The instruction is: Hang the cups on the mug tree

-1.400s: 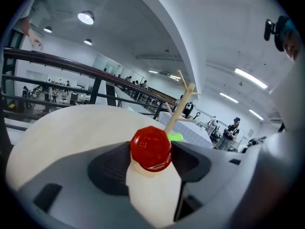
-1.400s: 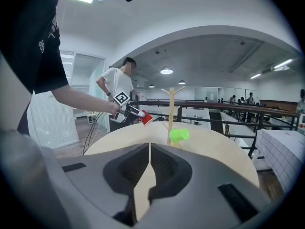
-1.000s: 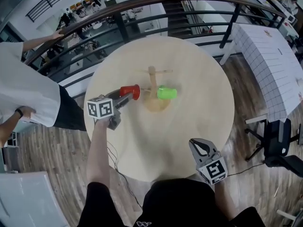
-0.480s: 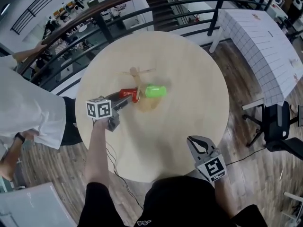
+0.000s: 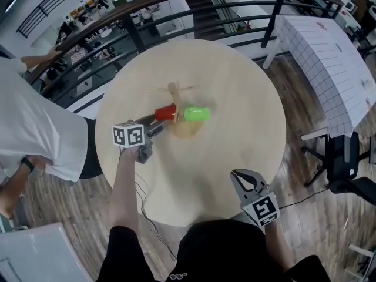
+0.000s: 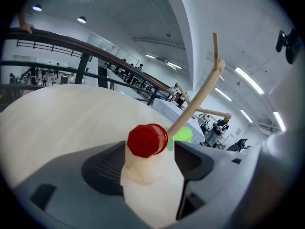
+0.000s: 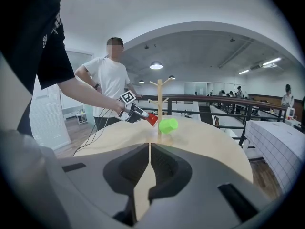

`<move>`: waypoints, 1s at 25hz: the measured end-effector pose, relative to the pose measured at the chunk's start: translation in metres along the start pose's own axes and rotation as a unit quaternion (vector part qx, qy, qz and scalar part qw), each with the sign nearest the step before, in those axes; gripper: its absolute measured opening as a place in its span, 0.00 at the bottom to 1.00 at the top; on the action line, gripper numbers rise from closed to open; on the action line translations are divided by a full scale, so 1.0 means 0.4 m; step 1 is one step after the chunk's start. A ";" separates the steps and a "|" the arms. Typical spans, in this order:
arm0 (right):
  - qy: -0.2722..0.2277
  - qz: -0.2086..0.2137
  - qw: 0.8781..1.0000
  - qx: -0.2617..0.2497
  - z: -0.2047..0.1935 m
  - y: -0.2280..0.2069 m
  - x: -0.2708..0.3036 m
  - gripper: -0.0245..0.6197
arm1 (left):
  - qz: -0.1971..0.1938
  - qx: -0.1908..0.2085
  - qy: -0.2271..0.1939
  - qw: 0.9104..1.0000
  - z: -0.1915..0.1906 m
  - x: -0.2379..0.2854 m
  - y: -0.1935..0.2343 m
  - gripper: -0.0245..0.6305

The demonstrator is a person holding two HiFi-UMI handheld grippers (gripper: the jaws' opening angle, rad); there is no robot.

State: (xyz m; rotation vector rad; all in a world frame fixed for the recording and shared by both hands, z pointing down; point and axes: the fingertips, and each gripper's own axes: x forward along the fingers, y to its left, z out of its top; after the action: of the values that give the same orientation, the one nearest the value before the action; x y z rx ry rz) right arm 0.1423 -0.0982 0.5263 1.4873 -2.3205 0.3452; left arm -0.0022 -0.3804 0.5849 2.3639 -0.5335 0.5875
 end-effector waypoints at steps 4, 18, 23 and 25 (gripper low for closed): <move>-0.003 0.006 1.000 -0.002 0.002 0.004 -0.001 0.07 | 0.027 -0.011 -0.023 0.999 -0.009 -0.048 0.017 0.53; -0.072 -0.001 0.997 0.016 0.107 0.024 0.061 0.07 | 0.161 0.071 -0.155 0.972 -0.057 -0.257 -0.235 0.21; -0.081 -0.038 0.994 0.057 0.134 0.027 0.081 0.07 | 0.217 0.069 -0.188 0.955 -0.137 -0.295 -0.343 0.10; -0.086 -0.044 0.992 0.079 0.142 0.032 0.084 0.07 | 0.245 0.062 -0.203 0.946 -0.171 -0.309 -0.374 0.07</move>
State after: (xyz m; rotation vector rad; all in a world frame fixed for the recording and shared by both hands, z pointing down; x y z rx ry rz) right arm 0.1083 -0.1426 0.4893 1.7532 -2.3977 0.3983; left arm -0.0459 -0.2005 0.4948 2.4882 -1.3289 0.3442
